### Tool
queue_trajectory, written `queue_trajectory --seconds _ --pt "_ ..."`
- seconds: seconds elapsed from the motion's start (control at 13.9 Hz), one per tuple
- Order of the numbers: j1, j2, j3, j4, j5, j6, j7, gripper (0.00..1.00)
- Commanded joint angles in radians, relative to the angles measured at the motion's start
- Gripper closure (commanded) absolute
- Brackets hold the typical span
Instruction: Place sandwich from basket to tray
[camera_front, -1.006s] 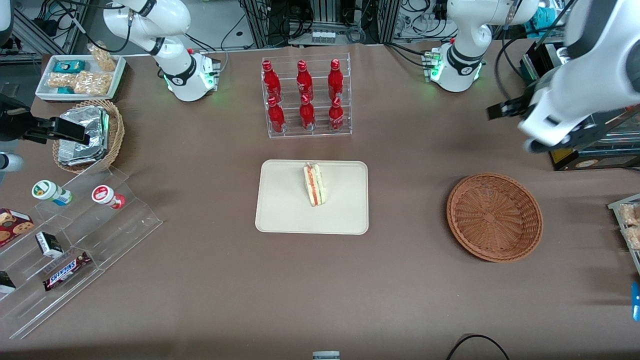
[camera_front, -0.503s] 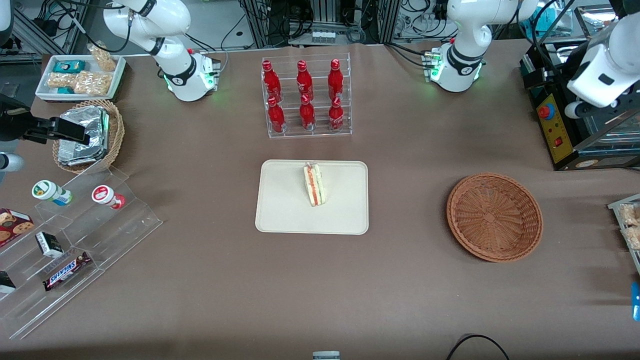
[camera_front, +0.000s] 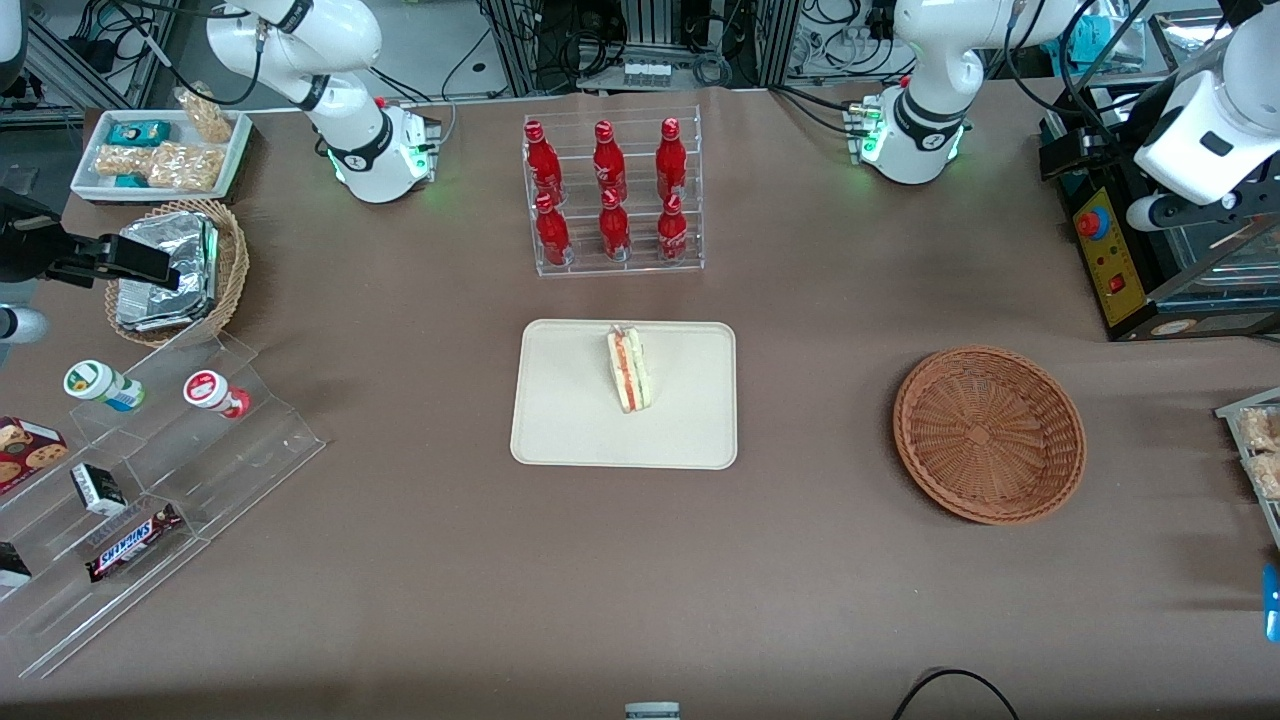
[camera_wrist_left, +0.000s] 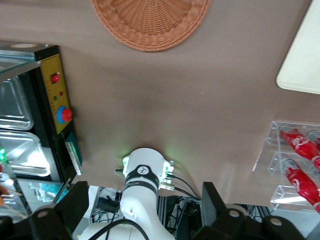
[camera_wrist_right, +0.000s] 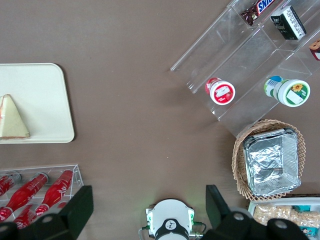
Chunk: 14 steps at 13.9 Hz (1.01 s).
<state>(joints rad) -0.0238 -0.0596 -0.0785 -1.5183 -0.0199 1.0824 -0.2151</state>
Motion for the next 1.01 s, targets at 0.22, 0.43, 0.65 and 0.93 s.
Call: queue_trajectory --seconds 0.22,0.43,0.65,0.93 --pt "-0.007 0.014 0.003 0.033 -0.043 0.008 0.013 0.00" --pt "-0.010 0.037 0.000 0.029 -0.016 0.014 0.010 0.00" --pt "0.002 0.031 -0.036 0.026 0.024 0.027 0.011 0.00" --pt "0.047 0.027 -0.056 0.032 0.012 0.030 0.002 0.00"
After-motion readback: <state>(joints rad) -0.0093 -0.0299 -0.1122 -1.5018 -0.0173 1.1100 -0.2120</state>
